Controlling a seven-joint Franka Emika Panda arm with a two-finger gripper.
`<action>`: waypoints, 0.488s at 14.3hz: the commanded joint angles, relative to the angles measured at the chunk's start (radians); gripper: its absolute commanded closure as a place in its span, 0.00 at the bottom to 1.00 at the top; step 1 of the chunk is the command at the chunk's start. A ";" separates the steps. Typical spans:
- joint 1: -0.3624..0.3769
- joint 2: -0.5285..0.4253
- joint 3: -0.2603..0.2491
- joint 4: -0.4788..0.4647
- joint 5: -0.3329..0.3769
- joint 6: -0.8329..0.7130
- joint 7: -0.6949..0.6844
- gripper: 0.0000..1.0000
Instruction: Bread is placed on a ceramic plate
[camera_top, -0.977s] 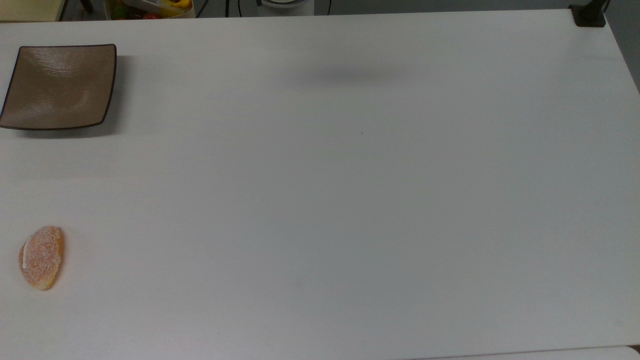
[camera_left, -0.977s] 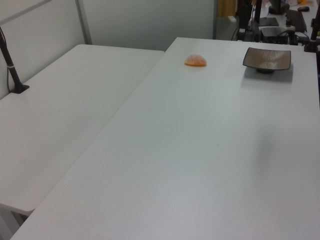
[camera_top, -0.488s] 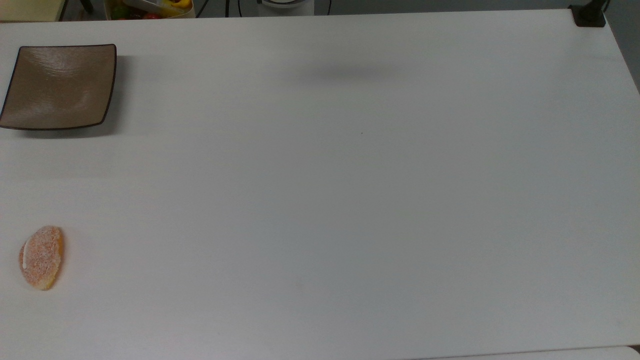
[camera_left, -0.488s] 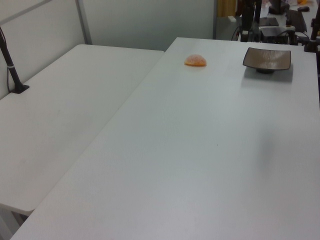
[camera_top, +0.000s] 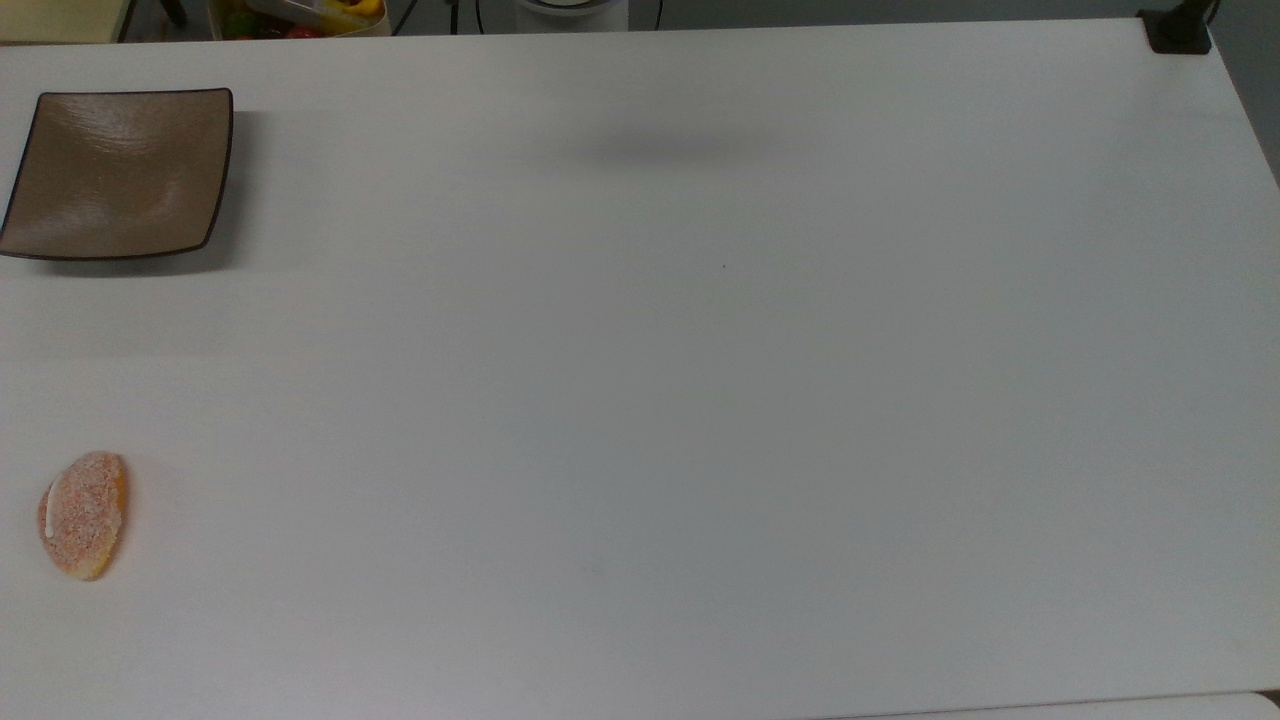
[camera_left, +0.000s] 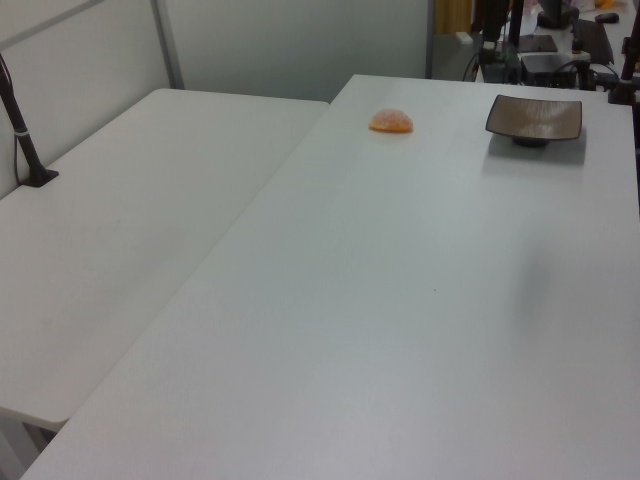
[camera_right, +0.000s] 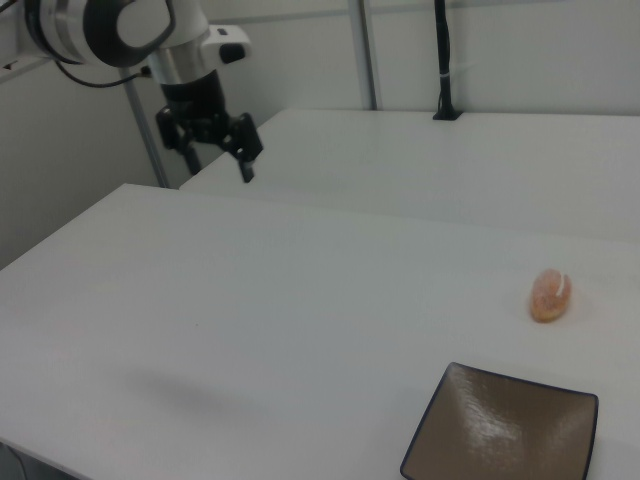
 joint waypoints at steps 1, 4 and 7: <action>-0.054 0.053 -0.001 0.016 -0.012 0.154 -0.034 0.00; -0.117 0.107 -0.001 0.021 -0.010 0.272 -0.046 0.00; -0.186 0.215 -0.001 0.091 -0.009 0.400 -0.097 0.00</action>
